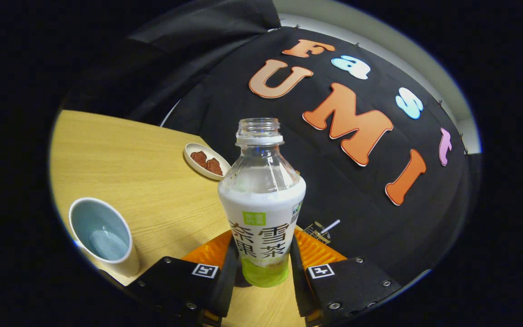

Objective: Take the bottle from table, then pour the juice into the cup, finally place the bottle on the coaster

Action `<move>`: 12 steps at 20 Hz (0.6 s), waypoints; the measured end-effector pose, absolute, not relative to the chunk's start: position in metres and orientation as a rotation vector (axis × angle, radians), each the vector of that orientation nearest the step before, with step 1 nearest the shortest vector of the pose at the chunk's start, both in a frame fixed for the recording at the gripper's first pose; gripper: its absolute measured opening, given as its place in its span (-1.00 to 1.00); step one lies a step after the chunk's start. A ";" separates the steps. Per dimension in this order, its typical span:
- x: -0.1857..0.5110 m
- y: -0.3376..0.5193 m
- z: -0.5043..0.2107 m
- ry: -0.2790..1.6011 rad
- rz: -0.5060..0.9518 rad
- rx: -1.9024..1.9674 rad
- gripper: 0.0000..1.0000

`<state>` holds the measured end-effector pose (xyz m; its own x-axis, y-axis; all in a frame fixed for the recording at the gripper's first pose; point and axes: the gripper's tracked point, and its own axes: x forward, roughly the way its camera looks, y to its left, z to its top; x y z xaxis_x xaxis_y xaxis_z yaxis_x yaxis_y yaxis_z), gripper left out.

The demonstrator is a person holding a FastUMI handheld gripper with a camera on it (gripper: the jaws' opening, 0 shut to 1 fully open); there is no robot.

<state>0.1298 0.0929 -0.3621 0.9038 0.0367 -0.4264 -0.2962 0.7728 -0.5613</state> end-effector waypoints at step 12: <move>0.154 0.083 -0.386 0.488 0.129 -0.283 0.14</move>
